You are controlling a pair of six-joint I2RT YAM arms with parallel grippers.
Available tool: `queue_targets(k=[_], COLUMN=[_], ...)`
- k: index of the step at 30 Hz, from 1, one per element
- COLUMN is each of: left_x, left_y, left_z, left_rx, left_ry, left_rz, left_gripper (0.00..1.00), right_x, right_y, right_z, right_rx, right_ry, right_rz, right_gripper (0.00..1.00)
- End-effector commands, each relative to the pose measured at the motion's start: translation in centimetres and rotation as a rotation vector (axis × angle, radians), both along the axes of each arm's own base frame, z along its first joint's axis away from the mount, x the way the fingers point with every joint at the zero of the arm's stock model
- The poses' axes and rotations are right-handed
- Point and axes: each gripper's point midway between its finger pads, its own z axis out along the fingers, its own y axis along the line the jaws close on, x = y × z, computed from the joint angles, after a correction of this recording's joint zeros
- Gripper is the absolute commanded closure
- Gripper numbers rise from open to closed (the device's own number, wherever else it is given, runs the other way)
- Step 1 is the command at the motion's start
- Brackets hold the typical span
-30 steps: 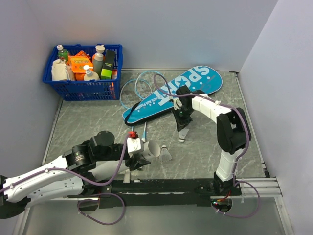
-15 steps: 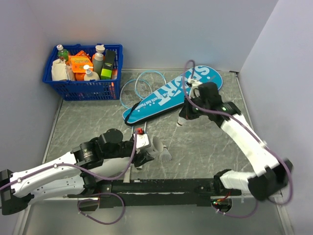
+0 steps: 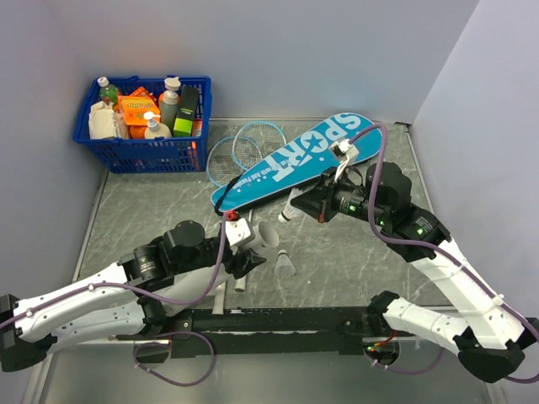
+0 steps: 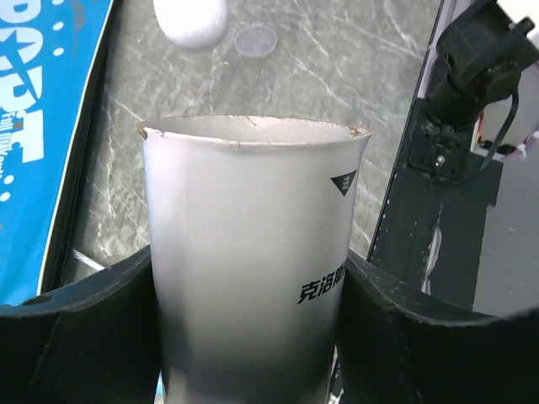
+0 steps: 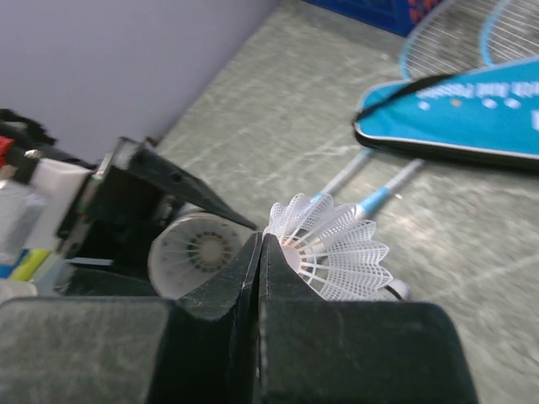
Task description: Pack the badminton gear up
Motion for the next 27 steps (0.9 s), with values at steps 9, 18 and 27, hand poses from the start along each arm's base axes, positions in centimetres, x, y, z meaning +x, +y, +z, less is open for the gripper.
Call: queue_targets(k=[9,18,27], left_x=[-0.3,-0.1,0.1], left_y=[-0.2,0.7,0.9], left_z=[2.7,3.3,3.4], left_rx=[-0.148,-0.17,-0.166], left_ry=[0.127,0.101,0.084], left_rz=[0.063,0.095,0.1], left_gripper=[0.99,0.99,0.99], right_x=[-1.8,-3.9,-5.2], right_y=[4.6,5.6,4.9], right_z=[1.8,0.3,0.5], right_rx=[0.136,0.104,0.094], right_ry=[-0.008,0.008,-0.002], right_rz=[0.153,0.199,0.203], right_gripper=[1.0,1.0,1.0])
